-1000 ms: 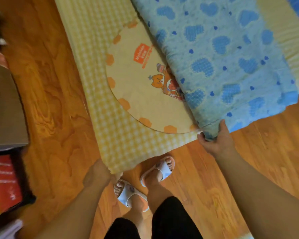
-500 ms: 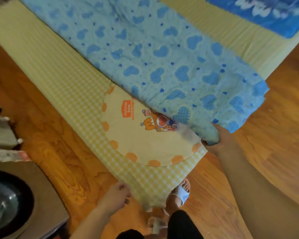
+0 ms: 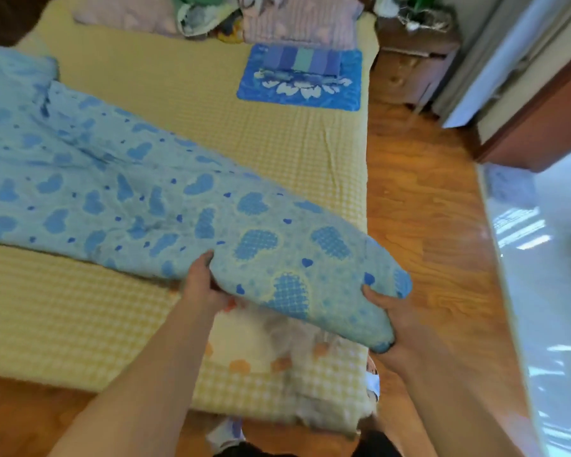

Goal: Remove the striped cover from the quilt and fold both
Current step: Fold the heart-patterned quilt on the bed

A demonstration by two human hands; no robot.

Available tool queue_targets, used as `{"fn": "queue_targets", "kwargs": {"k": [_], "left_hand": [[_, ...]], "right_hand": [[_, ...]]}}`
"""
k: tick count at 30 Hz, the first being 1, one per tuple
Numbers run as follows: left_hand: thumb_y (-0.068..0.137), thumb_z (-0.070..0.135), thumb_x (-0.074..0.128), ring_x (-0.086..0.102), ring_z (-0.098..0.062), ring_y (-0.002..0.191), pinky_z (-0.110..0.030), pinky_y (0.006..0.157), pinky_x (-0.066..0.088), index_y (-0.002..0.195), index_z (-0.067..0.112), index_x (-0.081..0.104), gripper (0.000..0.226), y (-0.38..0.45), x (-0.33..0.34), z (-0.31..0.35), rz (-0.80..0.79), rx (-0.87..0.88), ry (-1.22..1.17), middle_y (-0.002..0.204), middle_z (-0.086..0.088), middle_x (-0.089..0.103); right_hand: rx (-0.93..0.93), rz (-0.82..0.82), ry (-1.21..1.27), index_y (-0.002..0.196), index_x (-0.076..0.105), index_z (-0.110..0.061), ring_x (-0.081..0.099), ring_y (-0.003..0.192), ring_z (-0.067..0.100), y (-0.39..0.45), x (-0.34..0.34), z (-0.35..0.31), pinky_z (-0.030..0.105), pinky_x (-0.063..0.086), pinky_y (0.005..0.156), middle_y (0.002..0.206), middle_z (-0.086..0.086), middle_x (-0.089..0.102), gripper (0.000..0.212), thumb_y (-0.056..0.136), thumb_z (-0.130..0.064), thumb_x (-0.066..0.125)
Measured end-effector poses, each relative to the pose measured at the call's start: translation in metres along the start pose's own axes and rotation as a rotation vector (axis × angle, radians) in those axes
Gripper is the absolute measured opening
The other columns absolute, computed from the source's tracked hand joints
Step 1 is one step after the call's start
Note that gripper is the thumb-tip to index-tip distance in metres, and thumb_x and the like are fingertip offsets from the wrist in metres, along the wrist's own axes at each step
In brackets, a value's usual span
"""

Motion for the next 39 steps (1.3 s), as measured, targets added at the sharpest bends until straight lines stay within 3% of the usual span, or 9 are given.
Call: {"fn": "queue_targets", "kwargs": {"k": [5,9,15,19,22,25,29,35,39], "left_hand": [[0.085,0.009,0.057,0.074,-0.029,0.087,-0.051,0.068,0.061,0.119,0.019,0.067,0.037,-0.067,0.001,0.036,0.243,0.303,0.036,0.112,-0.007,0.074],[0.087,0.011,0.064,0.054,-0.012,0.04,-0.023,0.038,0.043,0.126,0.012,0.064,0.039,-0.099,-0.083,-0.047,0.408,0.221,0.17,0.094,-0.016,0.073],[0.095,0.017,0.063,0.057,-0.03,0.075,-0.055,0.085,0.053,0.099,0.012,0.058,0.008,-0.102,-0.138,-0.099,0.437,-0.108,0.281,0.086,-0.014,0.057],[0.098,0.012,0.055,0.062,-0.026,0.063,-0.037,0.053,0.054,0.115,0.02,0.055,0.018,-0.106,-0.096,-0.029,0.338,-0.028,0.29,0.077,-0.013,0.065],[0.098,0.011,0.05,0.069,-0.023,0.084,-0.032,0.048,0.057,0.129,0.02,0.06,0.034,-0.138,-0.051,0.016,0.205,0.103,0.154,0.1,-0.007,0.075],[0.097,0.011,0.05,0.068,-0.021,0.099,-0.026,0.045,0.054,0.128,0.018,0.06,0.033,-0.181,-0.023,0.046,0.126,0.264,-0.013,0.108,0.0,0.071],[0.093,0.008,0.054,0.07,-0.015,0.065,-0.023,0.043,0.053,0.108,0.017,0.063,0.019,-0.205,-0.017,0.056,0.08,0.333,-0.011,0.069,0.0,0.073],[0.101,0.023,0.055,0.062,-0.022,0.074,-0.033,0.058,0.054,0.104,0.017,0.059,0.008,-0.162,-0.049,-0.047,0.117,0.113,0.255,0.091,-0.008,0.067],[0.097,0.008,0.057,0.063,-0.026,0.068,-0.032,0.055,0.054,0.108,0.004,0.058,0.011,-0.144,-0.126,-0.12,0.095,-0.189,0.572,0.08,-0.013,0.063]], "right_hand": [[-0.157,-0.007,0.08,0.128,0.062,-0.011,0.07,0.103,0.032,-0.055,0.014,0.025,0.044,0.059,0.069,0.119,0.012,0.07,0.054,0.077,-0.018,0.075],[-0.239,-0.042,-0.017,0.122,0.067,-0.01,0.069,0.104,0.037,-0.087,-0.024,0.035,0.05,0.058,0.074,0.117,0.014,0.071,0.052,0.072,-0.017,0.081],[0.111,0.176,0.026,0.116,0.066,-0.007,0.072,0.083,0.039,-0.088,-0.069,0.116,0.055,0.058,0.064,0.094,0.017,0.075,0.031,0.085,-0.012,0.069],[-0.003,0.306,-0.024,0.131,0.051,0.007,0.067,0.085,0.038,-0.071,-0.002,0.075,0.045,0.058,0.067,0.101,0.025,0.067,0.041,0.099,-0.018,0.047],[-0.185,0.002,0.094,0.103,0.061,0.008,0.073,0.06,0.029,-0.096,0.073,0.0,0.033,0.055,0.044,0.072,0.019,0.073,0.036,0.096,-0.027,0.06],[-0.413,-0.301,0.116,0.115,0.066,-0.005,0.073,0.092,0.031,-0.133,0.115,-0.048,0.044,0.059,0.064,0.105,0.014,0.075,0.03,0.088,-0.019,0.07],[-0.554,-0.442,0.058,0.112,0.073,-0.011,0.067,0.11,0.034,-0.147,0.093,-0.063,0.049,0.057,0.081,0.122,0.013,0.069,0.029,0.085,-0.018,0.073],[-0.33,-0.042,-0.008,0.121,0.066,-0.01,0.071,0.101,0.032,-0.089,-0.05,0.006,0.049,0.059,0.073,0.118,0.012,0.071,0.039,0.083,-0.018,0.074],[-0.096,0.371,-0.261,0.093,0.062,0.001,0.069,0.052,0.013,-0.061,-0.139,0.083,0.025,0.055,0.047,0.074,0.015,0.068,0.011,0.097,-0.007,0.055]]}}
Point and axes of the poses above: each hand's wrist, its own y-axis towards the middle knuckle, its own x-axis out of the palm, z = x × y, the point moved 1 cm from there along y, towards the middle knuckle
